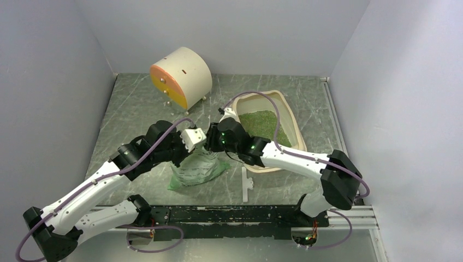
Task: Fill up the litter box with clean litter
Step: 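Scoop the cat litter from the cat litter bag.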
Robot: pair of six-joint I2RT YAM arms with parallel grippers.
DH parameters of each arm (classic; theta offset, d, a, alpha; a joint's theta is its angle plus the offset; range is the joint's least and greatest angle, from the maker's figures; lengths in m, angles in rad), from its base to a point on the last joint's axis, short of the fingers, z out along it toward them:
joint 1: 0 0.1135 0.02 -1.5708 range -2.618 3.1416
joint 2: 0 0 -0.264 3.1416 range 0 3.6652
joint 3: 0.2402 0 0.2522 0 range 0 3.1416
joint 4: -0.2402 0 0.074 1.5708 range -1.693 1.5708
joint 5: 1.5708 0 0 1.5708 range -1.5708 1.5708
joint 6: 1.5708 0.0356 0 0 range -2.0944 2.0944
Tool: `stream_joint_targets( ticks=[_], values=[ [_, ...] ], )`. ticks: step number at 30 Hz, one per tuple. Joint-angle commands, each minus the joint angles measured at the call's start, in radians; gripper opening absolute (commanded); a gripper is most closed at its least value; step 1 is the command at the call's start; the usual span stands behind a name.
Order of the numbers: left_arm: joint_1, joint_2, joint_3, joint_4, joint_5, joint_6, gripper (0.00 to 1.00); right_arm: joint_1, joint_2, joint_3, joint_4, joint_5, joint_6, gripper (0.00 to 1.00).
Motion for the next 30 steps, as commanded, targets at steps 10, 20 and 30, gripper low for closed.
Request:
stream_joint_targets(
  ticks=[10,20,30],
  values=[
    [-0.011,-0.052,0.066,0.101,0.255,-0.016,0.05,0.029,-0.064,0.161,-0.641,-0.212,-0.145,0.00],
    [-0.011,-0.012,0.051,-0.001,0.241,-0.066,0.05,0.185,0.120,0.158,-0.610,-0.116,-0.098,0.00],
    [-0.011,-0.024,0.030,0.017,0.197,-0.072,0.05,0.080,-0.017,-0.045,-0.245,-0.436,0.051,0.00]
  ],
)
